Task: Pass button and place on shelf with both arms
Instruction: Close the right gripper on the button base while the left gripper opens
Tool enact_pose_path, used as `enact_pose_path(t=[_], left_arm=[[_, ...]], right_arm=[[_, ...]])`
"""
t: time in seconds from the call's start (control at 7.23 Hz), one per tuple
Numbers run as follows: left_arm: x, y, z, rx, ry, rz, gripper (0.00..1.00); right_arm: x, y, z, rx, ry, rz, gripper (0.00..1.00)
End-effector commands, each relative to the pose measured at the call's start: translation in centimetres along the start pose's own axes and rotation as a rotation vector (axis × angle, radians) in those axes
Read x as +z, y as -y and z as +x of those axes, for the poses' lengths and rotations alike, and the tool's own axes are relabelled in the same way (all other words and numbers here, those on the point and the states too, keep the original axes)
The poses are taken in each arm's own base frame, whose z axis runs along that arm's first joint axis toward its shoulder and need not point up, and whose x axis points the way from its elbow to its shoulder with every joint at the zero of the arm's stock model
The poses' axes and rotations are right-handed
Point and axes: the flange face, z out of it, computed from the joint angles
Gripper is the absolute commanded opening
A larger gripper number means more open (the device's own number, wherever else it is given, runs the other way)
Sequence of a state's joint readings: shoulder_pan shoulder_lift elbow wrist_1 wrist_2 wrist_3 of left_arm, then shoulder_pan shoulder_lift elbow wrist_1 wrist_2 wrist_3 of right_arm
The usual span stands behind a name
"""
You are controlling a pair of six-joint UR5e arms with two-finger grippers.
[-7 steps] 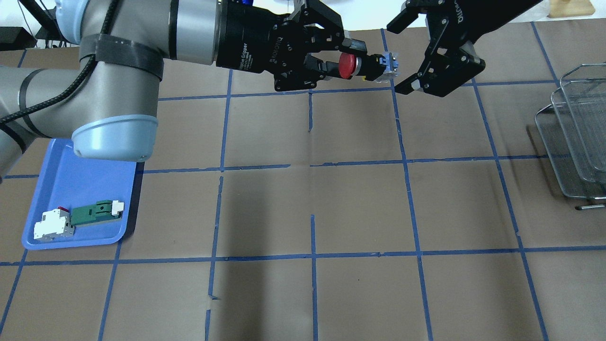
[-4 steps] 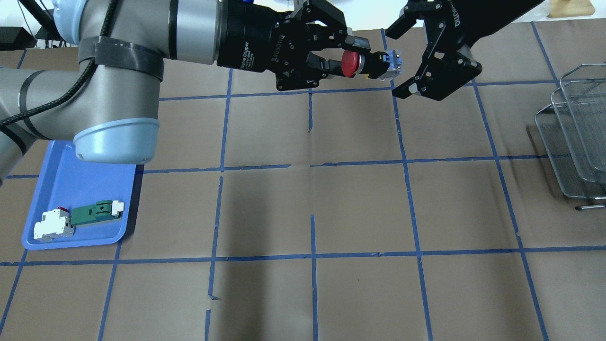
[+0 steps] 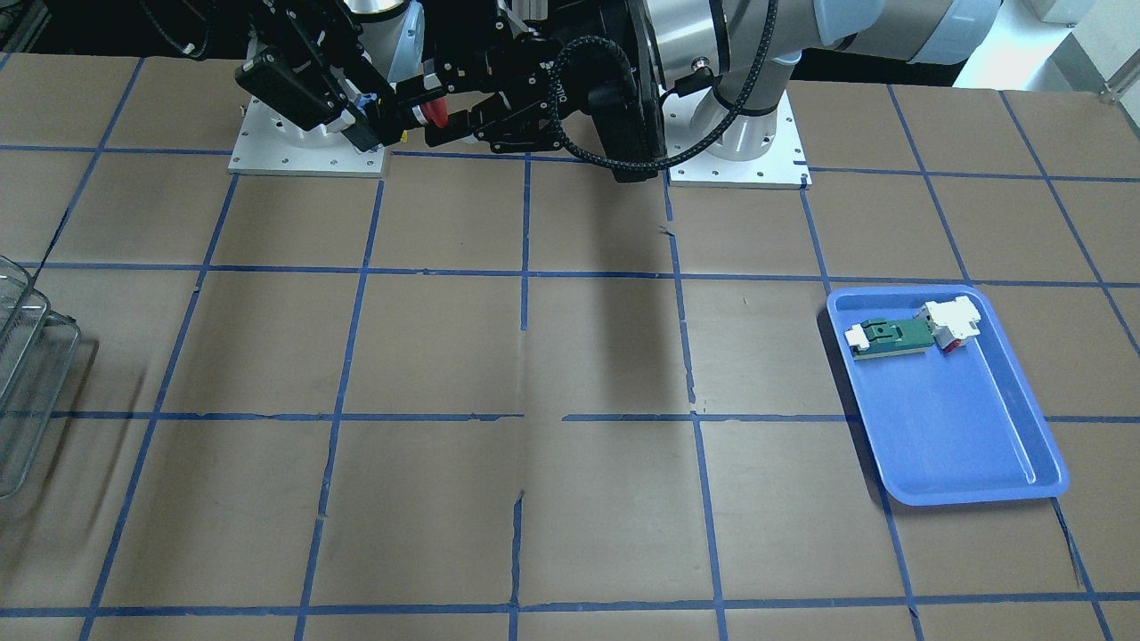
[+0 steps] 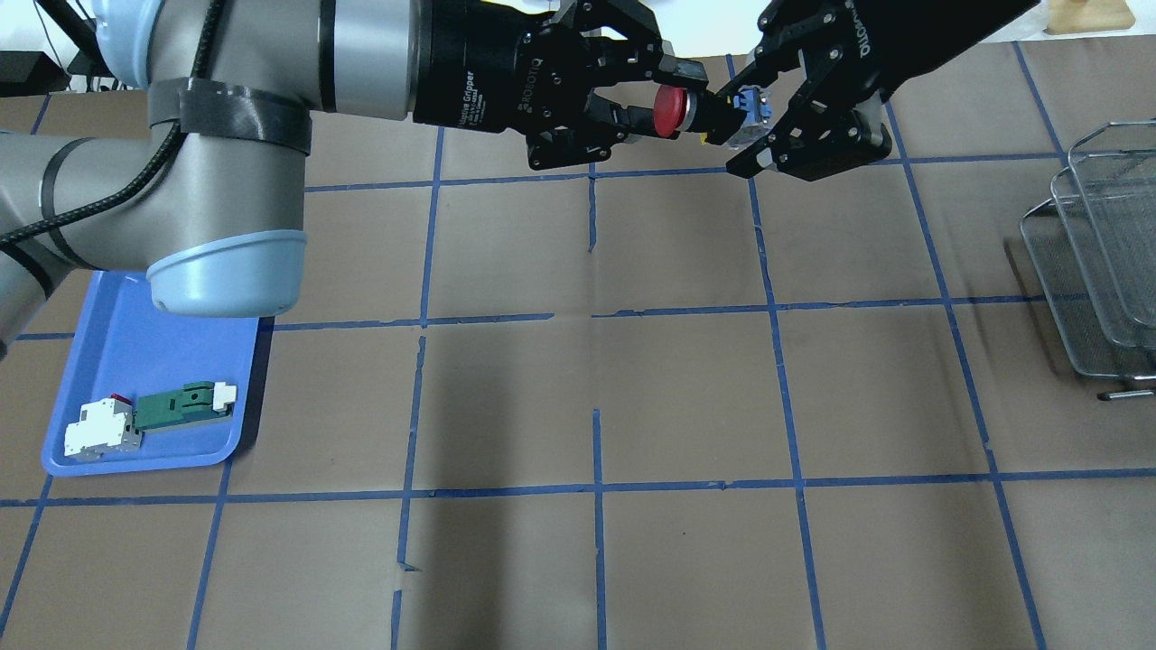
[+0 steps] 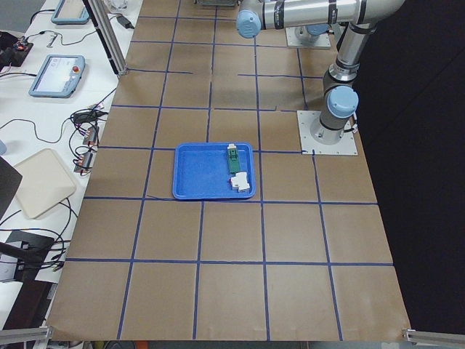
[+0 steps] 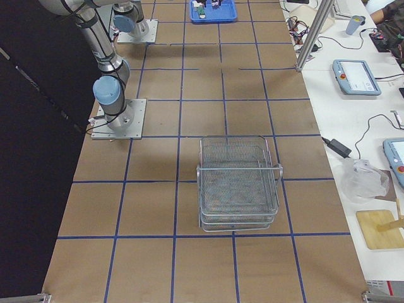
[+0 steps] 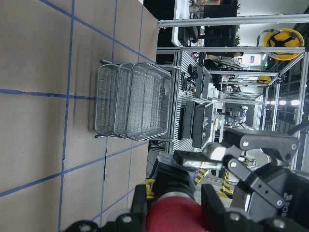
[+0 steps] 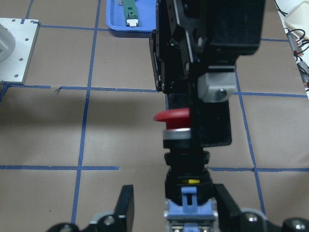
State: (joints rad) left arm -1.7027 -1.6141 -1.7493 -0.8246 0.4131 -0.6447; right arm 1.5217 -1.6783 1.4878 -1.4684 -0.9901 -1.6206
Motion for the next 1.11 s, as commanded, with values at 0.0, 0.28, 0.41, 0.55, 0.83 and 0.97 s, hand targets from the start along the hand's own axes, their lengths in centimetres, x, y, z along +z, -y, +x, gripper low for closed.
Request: enact_pose_path(t=[0.0,0.28,0.41,0.55,0.83,0.97], left_arm=[[-0.1,-0.1,0.3,-0.003,-0.002,0.002,0.00],[-0.1,-0.1,0.4,-0.037,-0.012,-0.005,1.00],[-0.3,-0.1,0.8,-0.042,-0.015,-0.003,1.00],[-0.4,0.0,0.8,-0.042,-0.017,-0.002,1.00],[-1.8,0.5,1.9,-0.006,-0.017,0.035,1.00],[-2.6,1.4,2.9,0.008,-0.010,0.058,1.00]], right_arm=[[-0.1,-0.1,0.0,-0.010,-0.003,-0.021,0.00],[-0.2,-0.1,-0.1,-0.011,-0.004,-0.019,0.00],[-0.2,0.0,-0.1,-0.011,-0.005,-0.015,0.00],[-0.2,0.0,-0.1,-0.009,-0.005,-0.013,0.00],[0.2,-2.4,1.3,0.039,-0.004,-0.045,0.00],[-0.9,-8.0,3.3,0.131,-0.017,-0.177,0.00]])
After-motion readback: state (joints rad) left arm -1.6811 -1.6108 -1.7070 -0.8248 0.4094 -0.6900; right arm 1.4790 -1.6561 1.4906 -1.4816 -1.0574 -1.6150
